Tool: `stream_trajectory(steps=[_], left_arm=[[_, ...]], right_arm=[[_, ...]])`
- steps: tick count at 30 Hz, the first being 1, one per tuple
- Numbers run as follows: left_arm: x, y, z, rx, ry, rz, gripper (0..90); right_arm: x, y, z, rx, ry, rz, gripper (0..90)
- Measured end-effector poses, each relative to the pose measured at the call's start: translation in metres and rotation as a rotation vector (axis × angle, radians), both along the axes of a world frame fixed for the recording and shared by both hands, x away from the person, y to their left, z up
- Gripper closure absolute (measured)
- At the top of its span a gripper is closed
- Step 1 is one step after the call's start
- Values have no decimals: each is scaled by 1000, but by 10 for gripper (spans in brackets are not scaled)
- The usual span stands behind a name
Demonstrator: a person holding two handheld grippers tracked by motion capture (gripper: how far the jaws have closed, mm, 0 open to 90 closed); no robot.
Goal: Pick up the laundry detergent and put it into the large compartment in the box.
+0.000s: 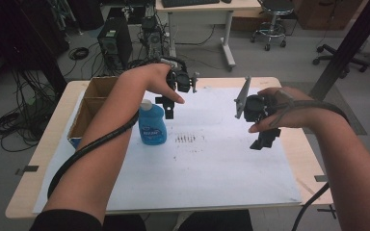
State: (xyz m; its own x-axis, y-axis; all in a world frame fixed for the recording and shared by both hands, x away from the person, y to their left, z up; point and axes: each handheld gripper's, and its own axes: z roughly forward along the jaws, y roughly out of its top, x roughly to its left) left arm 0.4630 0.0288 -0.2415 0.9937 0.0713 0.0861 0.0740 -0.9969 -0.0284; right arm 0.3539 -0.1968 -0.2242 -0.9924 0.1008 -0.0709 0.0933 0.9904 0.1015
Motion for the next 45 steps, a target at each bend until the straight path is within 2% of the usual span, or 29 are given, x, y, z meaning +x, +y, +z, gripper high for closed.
stream_trajectory(steps=[10,14,23,39,45], left_arm=[[-4,4,17,-4,-16,2,50],[-5,14,28,-8,-24,16,50],[-5,28,40,-14,-38,33,50],[-8,43,46,-16,-40,46,49],[-7,47,43,-11,-35,49,50]], right_arm=[[-2,1,3,4,-7,3,55],[-2,1,2,4,-5,2,56],[-1,4,1,3,-5,6,55],[1,7,-2,2,-2,10,56],[0,7,-2,4,-2,8,56]])
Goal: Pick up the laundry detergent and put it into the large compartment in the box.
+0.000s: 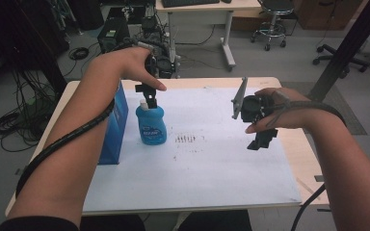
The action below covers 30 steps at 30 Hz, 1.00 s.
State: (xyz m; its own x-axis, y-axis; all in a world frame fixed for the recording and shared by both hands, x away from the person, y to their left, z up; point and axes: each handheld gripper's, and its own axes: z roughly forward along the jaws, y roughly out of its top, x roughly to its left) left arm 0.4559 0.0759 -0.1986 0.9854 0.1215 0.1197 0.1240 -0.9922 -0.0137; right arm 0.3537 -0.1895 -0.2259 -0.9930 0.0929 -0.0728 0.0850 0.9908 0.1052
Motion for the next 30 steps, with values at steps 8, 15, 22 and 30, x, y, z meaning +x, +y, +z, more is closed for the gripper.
stream_trajectory(steps=[8,15,22,30], left_arm=[[2,6,-11,8,12,6,48],[4,8,-17,4,15,2,49],[5,12,-27,7,22,2,47],[7,15,-36,5,25,5,46]], right_arm=[[-1,1,-1,-2,0,5,57],[-1,3,-2,0,-2,9,57],[-1,4,-6,-1,3,10,58],[-1,4,-7,-3,4,10,58]])
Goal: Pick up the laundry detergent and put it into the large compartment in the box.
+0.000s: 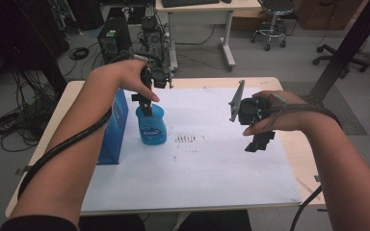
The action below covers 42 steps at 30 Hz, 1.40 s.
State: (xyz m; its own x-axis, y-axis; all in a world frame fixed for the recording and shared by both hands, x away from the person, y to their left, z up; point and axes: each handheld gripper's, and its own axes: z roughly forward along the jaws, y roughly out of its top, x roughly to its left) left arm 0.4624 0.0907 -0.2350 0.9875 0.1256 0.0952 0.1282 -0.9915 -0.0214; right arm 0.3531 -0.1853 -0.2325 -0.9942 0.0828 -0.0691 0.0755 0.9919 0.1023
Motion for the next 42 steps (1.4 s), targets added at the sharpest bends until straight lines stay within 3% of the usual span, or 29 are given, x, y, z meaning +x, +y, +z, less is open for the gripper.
stream_trajectory(steps=[28,42], left_arm=[[3,2,-30,-8,33,0,49],[2,4,-42,13,35,1,55]], right_arm=[[1,1,-6,-4,8,-2,59],[3,3,-10,-3,12,0,60]])
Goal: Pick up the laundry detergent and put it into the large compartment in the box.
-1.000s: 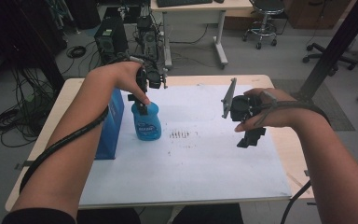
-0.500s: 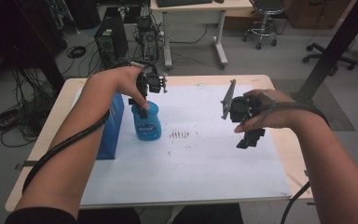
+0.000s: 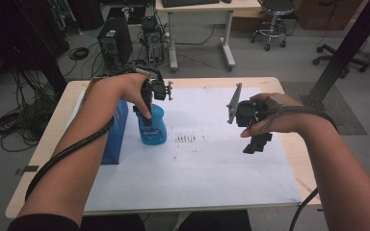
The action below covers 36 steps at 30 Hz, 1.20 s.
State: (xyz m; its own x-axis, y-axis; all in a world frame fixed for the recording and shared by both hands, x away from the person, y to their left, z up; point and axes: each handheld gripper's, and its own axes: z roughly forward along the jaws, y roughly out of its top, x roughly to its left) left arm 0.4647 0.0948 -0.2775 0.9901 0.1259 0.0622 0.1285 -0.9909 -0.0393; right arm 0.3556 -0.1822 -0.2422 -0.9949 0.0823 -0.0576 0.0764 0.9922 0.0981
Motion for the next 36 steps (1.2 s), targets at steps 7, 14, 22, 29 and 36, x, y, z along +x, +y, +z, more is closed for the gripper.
stream_trajectory(steps=[7,14,22,29,36], left_arm=[[0,0,-4,6,-4,5,77],[0,-1,-7,14,6,6,123],[-1,-3,-9,18,4,-2,180],[-1,-4,-12,24,20,-7,239],[-1,-6,-13,28,14,-7,264]], right_arm=[[0,1,0,2,-2,-1,60],[0,-1,-1,1,-2,-3,60],[0,-2,-2,0,-4,-7,61],[-1,-2,-3,-5,-3,-6,62],[-1,-3,-4,-8,-4,-8,63]])
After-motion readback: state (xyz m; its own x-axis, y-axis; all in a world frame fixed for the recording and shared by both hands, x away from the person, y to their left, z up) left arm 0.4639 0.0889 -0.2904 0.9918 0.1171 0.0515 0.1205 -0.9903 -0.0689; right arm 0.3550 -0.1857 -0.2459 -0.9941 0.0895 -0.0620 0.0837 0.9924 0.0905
